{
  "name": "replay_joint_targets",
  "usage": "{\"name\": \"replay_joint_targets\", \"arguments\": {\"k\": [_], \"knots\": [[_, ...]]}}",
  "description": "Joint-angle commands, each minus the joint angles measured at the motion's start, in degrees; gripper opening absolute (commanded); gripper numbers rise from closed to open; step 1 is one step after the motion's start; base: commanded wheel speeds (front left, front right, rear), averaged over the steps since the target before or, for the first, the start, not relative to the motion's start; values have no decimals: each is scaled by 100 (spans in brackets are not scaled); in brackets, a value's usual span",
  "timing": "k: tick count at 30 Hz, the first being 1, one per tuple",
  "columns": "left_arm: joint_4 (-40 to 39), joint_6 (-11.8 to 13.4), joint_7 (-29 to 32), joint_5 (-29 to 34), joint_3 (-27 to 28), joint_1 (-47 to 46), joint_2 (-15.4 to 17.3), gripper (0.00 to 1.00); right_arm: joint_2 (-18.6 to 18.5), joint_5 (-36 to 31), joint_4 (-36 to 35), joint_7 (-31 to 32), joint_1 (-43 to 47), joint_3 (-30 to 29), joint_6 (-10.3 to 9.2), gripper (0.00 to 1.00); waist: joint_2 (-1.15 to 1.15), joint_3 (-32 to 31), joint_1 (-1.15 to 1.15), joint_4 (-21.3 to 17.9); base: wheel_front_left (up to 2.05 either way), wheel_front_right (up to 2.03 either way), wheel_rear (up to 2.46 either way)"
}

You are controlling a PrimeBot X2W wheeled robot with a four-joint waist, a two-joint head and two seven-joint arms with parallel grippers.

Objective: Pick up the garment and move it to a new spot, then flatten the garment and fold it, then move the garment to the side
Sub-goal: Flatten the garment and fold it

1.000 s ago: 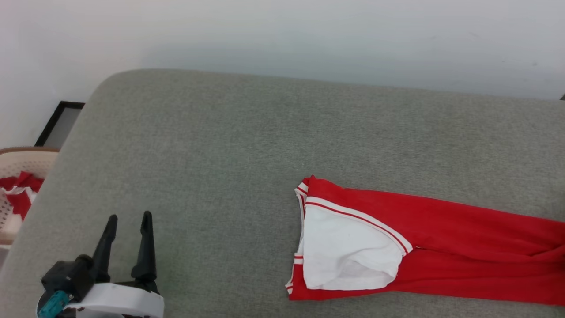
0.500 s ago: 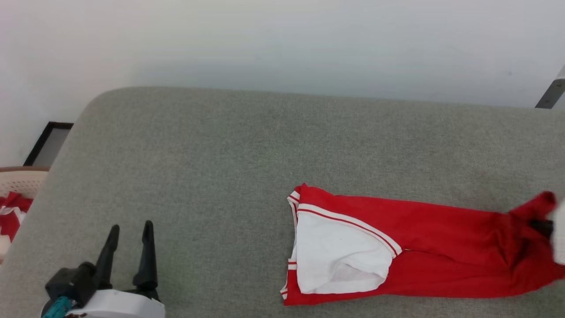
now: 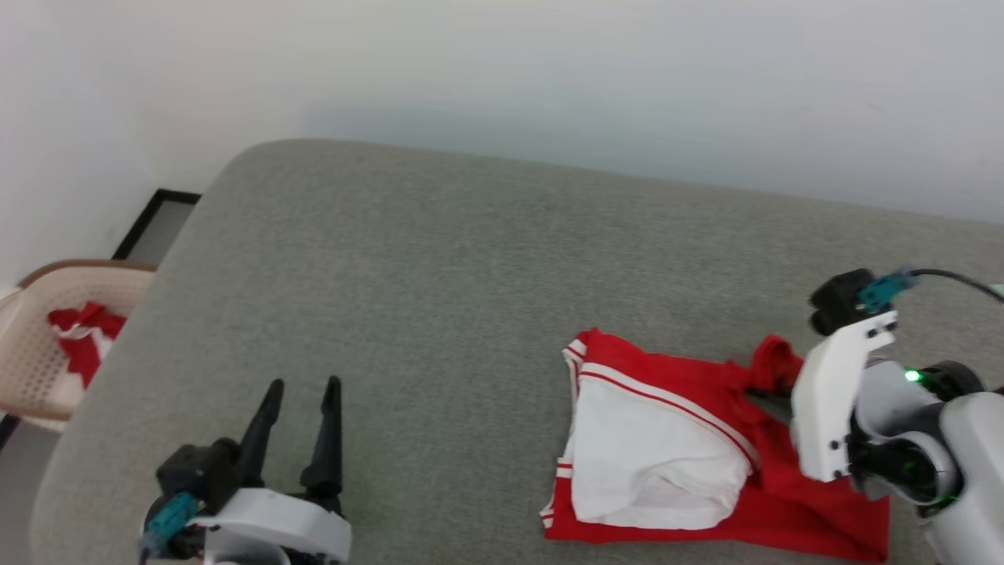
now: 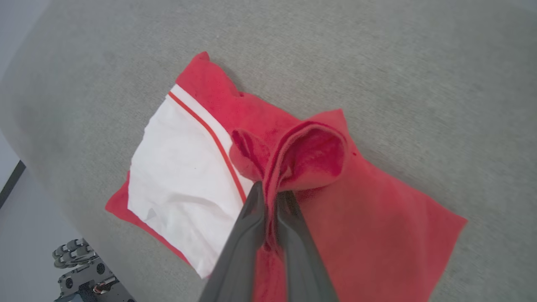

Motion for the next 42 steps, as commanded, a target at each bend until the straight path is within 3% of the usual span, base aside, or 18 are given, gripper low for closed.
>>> {"name": "replay_joint_targets", "arguments": {"k": [1, 8, 20, 23, 24, 26, 28, 29, 42], "knots": [[52, -14, 3, -31, -67, -79, -3, 100, 79, -12, 108, -87, -100, 118, -6, 0, 0, 25, 0, 234, 0, 0, 0], [206, -16, 3, -202, -351, -286, 54, 100, 350, -148, 763, -500, -411, 706, -6, 0, 0, 69, 0, 502, 0, 0, 0], [394, -18, 3, -399, -524, -445, 126, 100, 645, -281, 1844, -1185, -800, 1539, -6, 1, 0, 126, 0, 614, 0, 0, 0], [427, -18, 3, -426, -531, -467, 142, 100, 722, -282, 2053, -1378, -948, 1719, -6, 13, 0, 129, 0, 598, 0, 0, 0], [434, -18, 3, -442, -530, -475, 149, 100, 748, -261, 2117, -1430, -979, 1764, -5, 31, 0, 130, 0, 588, 0, 0, 0], [452, -18, 3, -459, -526, -490, 155, 100, 779, -204, 2197, -1491, -1054, 1918, -6, 46, 0, 130, 0, 565, 0, 0, 0], [463, -18, 3, -491, -498, -486, 174, 100, 795, -147, 2224, -1544, -1143, 2057, -6, 87, 0, 120, 0, 515, 0, 0, 0], [469, -18, 3, -502, -484, -473, 190, 100, 805, -116, 2219, -1573, -1185, 2131, -6, 100, 0, 115, 0, 479, 0, 0, 0], [461, -18, 3, -486, -226, -260, 419, 100, 537, 423, 1482, -2266, -1558, 2796, -6, 100, 0, -111, 0, -445, 0, 0, 0]]}}
